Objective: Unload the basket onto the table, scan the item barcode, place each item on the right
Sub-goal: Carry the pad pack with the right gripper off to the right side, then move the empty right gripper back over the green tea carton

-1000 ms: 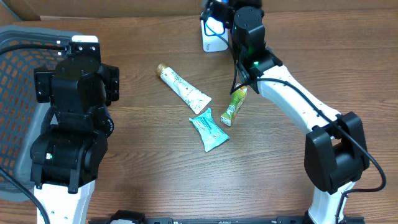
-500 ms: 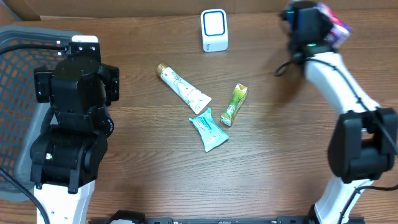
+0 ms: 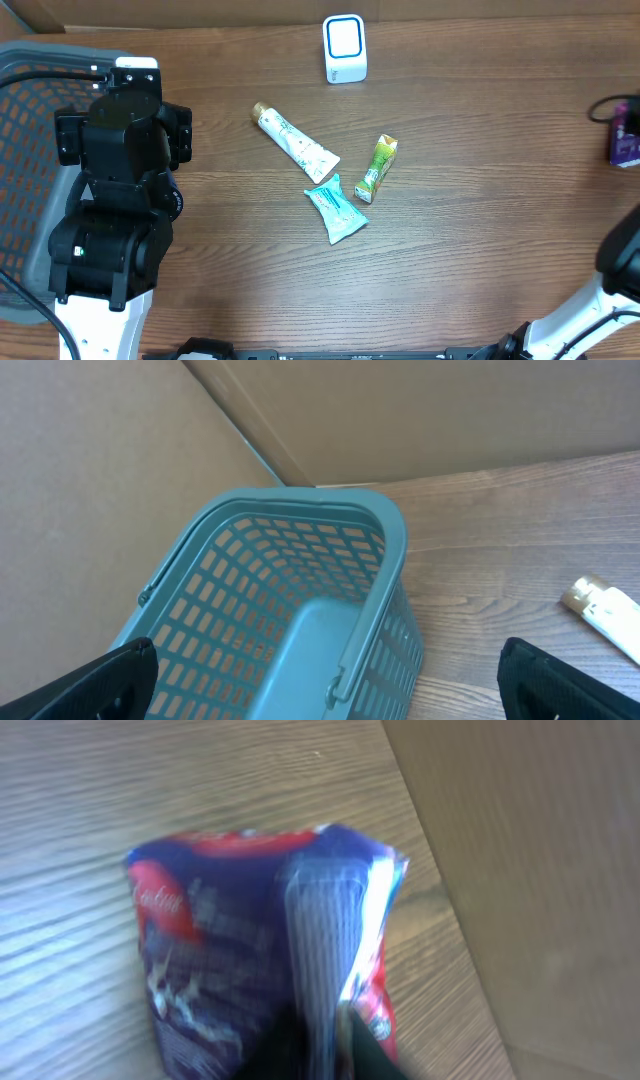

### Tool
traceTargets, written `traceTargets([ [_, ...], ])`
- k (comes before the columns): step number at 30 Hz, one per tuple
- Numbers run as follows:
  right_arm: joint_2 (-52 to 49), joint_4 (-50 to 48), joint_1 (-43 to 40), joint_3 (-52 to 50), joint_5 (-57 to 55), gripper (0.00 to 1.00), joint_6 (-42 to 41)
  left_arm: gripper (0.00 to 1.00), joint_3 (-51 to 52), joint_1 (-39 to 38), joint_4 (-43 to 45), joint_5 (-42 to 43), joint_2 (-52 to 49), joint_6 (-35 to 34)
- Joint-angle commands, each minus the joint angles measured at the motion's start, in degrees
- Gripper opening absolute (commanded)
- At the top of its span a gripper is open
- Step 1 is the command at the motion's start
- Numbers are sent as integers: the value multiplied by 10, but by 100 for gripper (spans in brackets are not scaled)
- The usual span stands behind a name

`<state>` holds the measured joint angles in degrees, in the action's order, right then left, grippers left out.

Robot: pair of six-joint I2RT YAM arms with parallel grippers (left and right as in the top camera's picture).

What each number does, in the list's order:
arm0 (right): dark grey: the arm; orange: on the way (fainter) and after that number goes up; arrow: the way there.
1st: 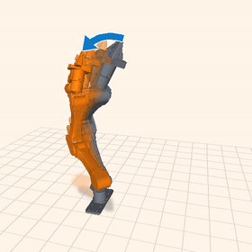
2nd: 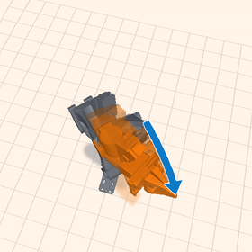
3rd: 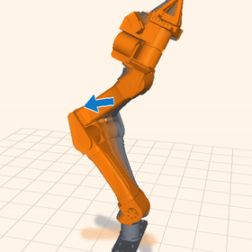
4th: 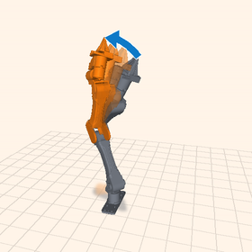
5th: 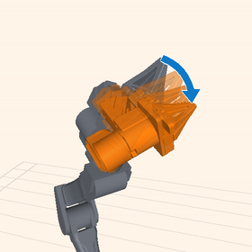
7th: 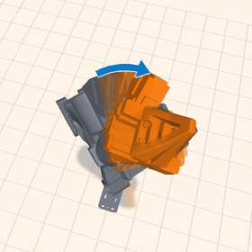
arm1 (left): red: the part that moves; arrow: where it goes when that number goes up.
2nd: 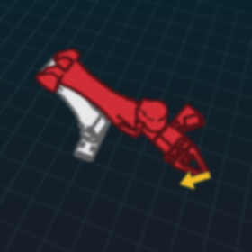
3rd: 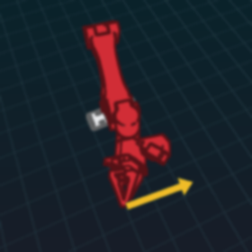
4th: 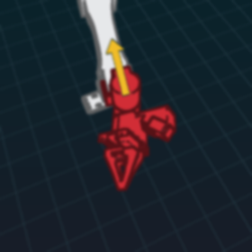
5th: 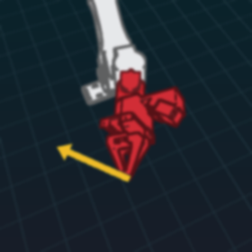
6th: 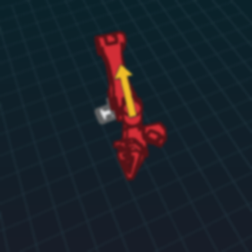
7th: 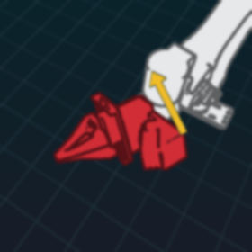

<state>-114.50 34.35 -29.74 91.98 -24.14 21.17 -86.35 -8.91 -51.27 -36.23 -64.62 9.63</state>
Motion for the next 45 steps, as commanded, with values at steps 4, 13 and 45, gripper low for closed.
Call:
traceTargets([
  [4,43,-6,-26,7,59,100,-80,99,0,0,2,1,5,5],
  [13,202,-21,-10,7,140,100,-170,100,0,0,2,1,5,5],
  [45,216,305,351,-20,456,100,-460,100,0,0,2,1,5,5],
])
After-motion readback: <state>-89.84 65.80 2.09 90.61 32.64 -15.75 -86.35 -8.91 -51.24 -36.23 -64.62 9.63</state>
